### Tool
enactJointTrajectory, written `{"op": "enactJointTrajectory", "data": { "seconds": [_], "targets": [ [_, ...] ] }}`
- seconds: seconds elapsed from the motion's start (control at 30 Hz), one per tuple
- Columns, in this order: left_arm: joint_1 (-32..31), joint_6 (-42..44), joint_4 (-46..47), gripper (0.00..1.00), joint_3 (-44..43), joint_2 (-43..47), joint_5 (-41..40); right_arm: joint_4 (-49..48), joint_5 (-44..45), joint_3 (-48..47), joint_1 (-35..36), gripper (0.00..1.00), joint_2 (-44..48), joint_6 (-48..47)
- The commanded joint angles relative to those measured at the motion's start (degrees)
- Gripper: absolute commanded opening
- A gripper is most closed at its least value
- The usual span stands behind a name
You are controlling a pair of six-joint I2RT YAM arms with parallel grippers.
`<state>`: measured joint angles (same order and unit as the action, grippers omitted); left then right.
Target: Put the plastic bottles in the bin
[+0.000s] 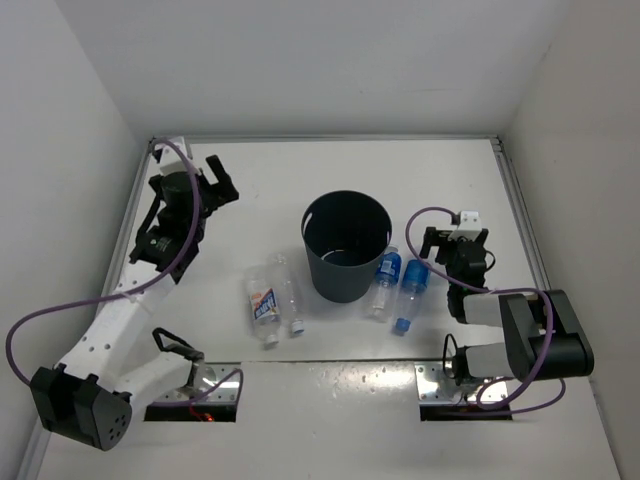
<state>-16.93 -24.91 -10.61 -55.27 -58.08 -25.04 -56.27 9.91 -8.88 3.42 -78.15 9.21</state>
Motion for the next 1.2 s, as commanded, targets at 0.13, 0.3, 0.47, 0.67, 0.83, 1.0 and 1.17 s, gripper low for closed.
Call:
{"op": "enactJointTrajectory", "data": {
  "seconds": [0.13, 0.3, 0.47, 0.67, 0.83, 1.0, 1.17],
  "targets": [
    [3.48, -9.01, -3.71, 1.0, -0.11, -2.55, 11.93, -1.83, -2.27, -1.75, -1.14, 1.0, 0.37, 0.46],
    [4.1, -16.3, -5.65, 1.0, 5.42, -1.78, 15.46, -1.83, -1.22, -1.75, -0.52, 1.0, 0.37, 0.46],
    [3.57, -21.05, -3.01, 1.0, 13.85, 3.32, 18.79, -2.35, -1.21, -1.75, -0.52, 1.0, 0.37, 0.46],
    [0.15, -26.5, -3.71, 1.0, 21.15, 3.86, 19.42, -2.88, 1.95, -1.75, 1.06, 1.0, 0.37, -0.07],
    [-1.87, -27.04, -3.71, 1.0, 23.45, 3.95, 19.75, -2.88, 1.95, -1.75, 1.06, 1.0, 0.37, -0.07],
    [-6.09, -26.51, -3.71, 1.0, 25.46, 2.54, 19.76, -2.88, 1.95, -1.75, 1.06, 1.0, 0.37, -0.07],
    [-9.35, -28.36, -3.1, 1.0, 28.37, 1.31, 17.74, -2.88, 1.95, -1.75, 1.06, 1.0, 0.37, -0.07]
  ]
}}
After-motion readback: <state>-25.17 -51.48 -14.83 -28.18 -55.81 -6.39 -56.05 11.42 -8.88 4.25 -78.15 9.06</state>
